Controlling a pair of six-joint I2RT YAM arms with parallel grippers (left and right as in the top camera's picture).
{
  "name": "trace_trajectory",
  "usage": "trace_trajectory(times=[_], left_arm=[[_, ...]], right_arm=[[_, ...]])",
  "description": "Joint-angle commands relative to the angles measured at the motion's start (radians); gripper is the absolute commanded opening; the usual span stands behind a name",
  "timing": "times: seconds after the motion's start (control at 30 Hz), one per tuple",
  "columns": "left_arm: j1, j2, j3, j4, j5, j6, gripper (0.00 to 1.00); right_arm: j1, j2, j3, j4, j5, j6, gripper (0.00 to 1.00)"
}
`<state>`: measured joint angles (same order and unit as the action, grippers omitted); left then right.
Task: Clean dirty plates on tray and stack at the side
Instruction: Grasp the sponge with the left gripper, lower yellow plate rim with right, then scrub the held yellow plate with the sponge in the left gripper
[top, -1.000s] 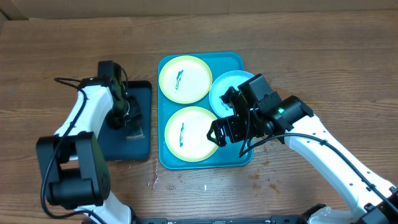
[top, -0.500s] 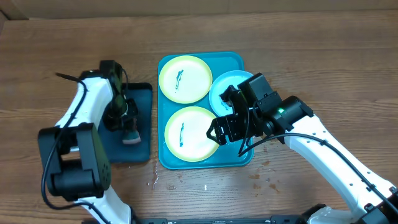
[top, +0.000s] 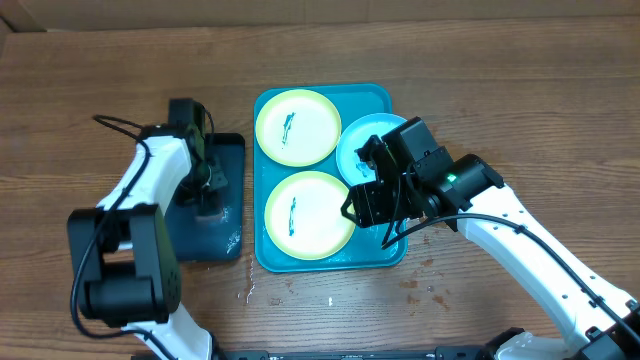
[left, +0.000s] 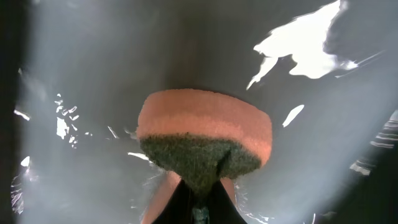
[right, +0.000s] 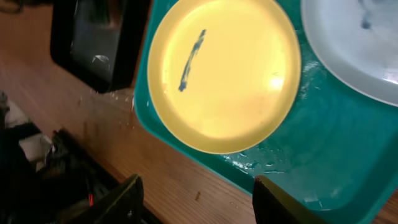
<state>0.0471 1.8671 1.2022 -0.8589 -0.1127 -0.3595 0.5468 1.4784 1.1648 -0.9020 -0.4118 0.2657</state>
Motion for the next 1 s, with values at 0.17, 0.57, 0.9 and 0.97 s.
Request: trace_trajectory(times=[0.17,0.57,0.9,0.97], left_arm=[[-0.001,0.034,0.159,-0.200,-0.020,0.024,0.04],[-0.070,0.030,0.771,-0.604,0.226,0.180,0.04],[-0.201,0.026,0.737,-0.606,0.283,0.153,0.05],[-0.218,0.026,0.715,-0.587,0.291,0.149,0.04]], right_arm=[[0.001,0.040,0.014,-0.008,0.287,0.309,0.50],[0.053,0.272,0.014,0.073,0.298,0.078,0.49],[0.053,0.365,0.013,0.191,0.304,0.114,0.32],[0.053,0.374,0.013,0.209,0.306,0.131,0.32]])
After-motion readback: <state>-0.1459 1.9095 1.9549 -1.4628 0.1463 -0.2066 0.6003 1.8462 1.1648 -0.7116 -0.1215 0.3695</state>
